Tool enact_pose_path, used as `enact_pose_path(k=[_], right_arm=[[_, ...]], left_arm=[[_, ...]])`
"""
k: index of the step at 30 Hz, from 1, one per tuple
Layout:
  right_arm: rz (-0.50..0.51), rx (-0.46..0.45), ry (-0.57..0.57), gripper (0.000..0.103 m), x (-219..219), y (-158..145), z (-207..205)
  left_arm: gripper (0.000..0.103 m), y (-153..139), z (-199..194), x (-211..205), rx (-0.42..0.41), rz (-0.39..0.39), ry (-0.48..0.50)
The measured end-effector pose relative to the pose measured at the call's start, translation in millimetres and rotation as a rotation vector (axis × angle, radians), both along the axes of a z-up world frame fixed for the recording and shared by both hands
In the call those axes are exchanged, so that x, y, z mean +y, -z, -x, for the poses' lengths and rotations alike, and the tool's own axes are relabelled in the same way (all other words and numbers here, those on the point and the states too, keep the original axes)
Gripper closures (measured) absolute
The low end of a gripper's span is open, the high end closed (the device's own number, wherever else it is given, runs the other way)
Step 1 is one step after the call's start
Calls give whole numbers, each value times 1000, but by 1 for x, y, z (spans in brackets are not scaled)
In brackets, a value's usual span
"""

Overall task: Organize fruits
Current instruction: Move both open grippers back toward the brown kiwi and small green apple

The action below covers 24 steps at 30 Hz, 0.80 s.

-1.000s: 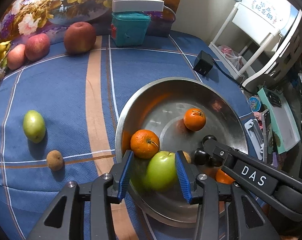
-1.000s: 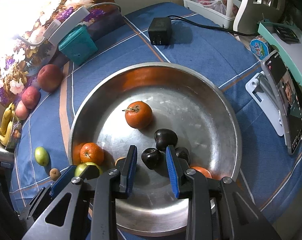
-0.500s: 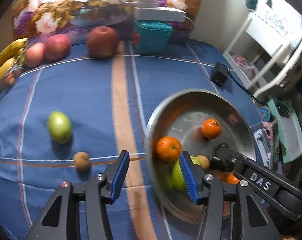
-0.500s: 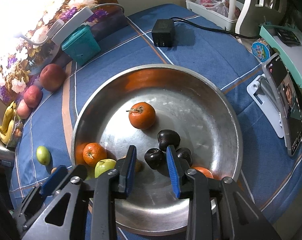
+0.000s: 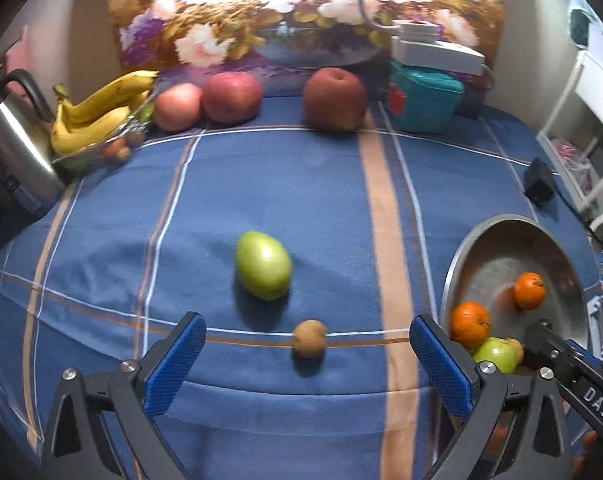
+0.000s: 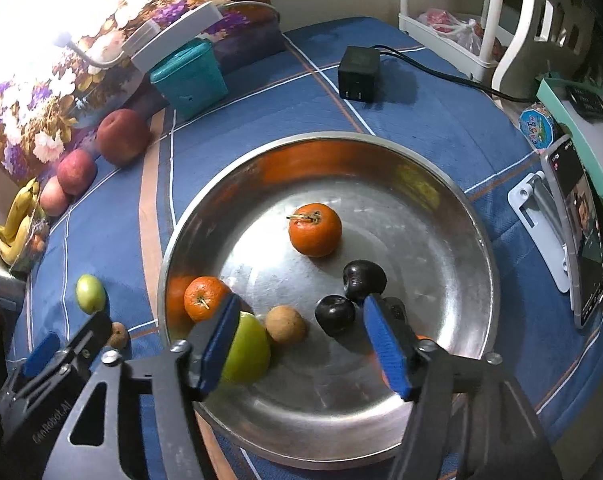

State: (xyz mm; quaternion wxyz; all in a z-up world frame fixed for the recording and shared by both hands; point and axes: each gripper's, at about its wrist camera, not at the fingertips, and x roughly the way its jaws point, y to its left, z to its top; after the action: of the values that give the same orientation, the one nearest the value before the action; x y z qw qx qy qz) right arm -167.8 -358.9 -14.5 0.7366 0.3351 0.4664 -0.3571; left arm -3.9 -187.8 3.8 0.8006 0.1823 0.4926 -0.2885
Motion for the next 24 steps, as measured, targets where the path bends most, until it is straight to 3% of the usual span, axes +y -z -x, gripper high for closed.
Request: enact_pose_path(k=[15,16,17,18,24], right_arm=[[21,25,-25,29,4,2,-5],[23,26,-24,24,4,2,-5],[27,26,-22,11,4,2,-5],[37,25,-19,7,4,1,-5],[67,23,-19,7,5,-2,-4]], left_arm=[[0,1,-9,5,-10,-42,-33],[0,1,-9,5,-14,-46,-32],[0,1,-8,5,-17,-48,-32],[0,0,-8,5,-19,-49,-31],[0,-1,-8,6,-22,-49,-26]])
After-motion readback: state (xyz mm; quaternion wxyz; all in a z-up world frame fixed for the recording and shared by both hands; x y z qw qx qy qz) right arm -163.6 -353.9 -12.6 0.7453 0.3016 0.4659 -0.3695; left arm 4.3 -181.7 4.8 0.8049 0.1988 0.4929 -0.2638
